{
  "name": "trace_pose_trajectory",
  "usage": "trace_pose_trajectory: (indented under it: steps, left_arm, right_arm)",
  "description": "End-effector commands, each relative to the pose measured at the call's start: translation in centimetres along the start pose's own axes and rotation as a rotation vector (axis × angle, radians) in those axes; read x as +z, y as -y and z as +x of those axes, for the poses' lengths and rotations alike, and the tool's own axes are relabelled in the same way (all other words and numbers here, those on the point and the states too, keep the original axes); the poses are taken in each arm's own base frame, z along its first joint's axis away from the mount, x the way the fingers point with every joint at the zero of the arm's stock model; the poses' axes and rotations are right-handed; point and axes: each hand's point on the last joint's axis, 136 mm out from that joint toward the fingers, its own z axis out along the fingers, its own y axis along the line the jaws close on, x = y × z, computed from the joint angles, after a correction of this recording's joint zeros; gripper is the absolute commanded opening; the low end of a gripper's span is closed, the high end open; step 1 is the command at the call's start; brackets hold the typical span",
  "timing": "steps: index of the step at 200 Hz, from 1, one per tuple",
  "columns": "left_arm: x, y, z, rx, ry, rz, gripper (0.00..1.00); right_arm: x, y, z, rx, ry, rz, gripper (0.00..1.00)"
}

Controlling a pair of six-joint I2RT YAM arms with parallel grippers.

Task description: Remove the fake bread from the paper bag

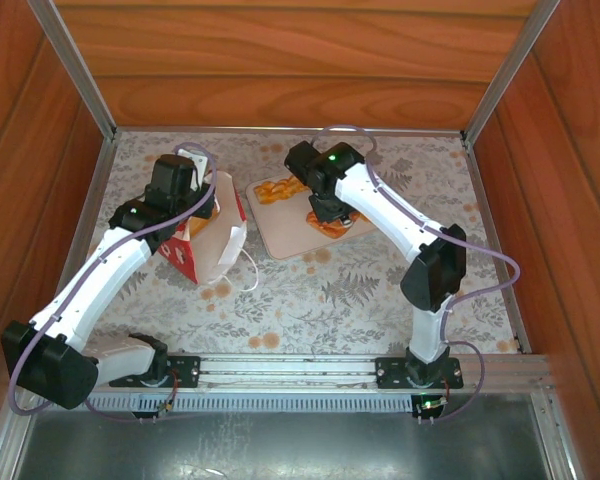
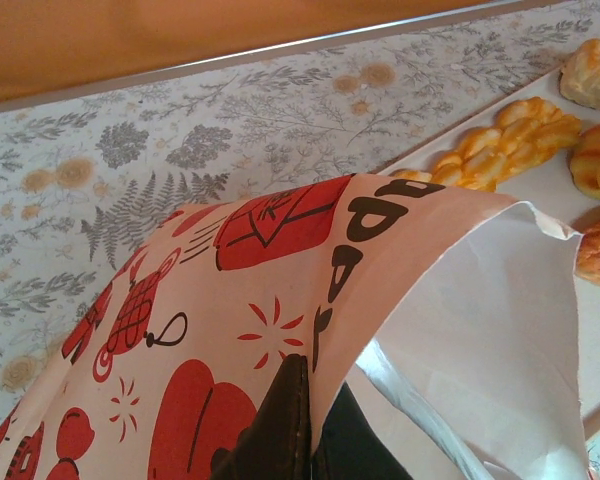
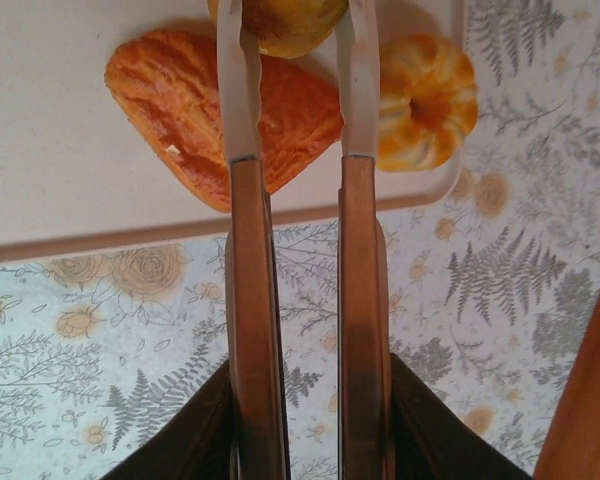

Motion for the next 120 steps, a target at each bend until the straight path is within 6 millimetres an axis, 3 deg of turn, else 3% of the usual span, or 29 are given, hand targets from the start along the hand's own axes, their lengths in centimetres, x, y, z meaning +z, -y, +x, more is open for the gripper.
trace_pose_trajectory:
  steps: [1,35,120]
  left_arm:
    - [-0.7,-0.7,-0.2,-0.014,0.022,-0.020,0.00]
    - [-1.0,-0.8,-0.3,-0.011,0.029,-0.022,0.00]
    - [-1.2,-0.8,-0.8,-0.013,0.042,-0.013,0.00]
  right_arm:
    - [-0.2,0.9,-0.8,-0.039,0.015,0.094,0.33]
    - [0.6,0.7,-1.2,-0.077,-0.005,0.147,0.34]
    - [1.7,-1.9,-2.3,-0.172,-0.019,0.173,0.34]
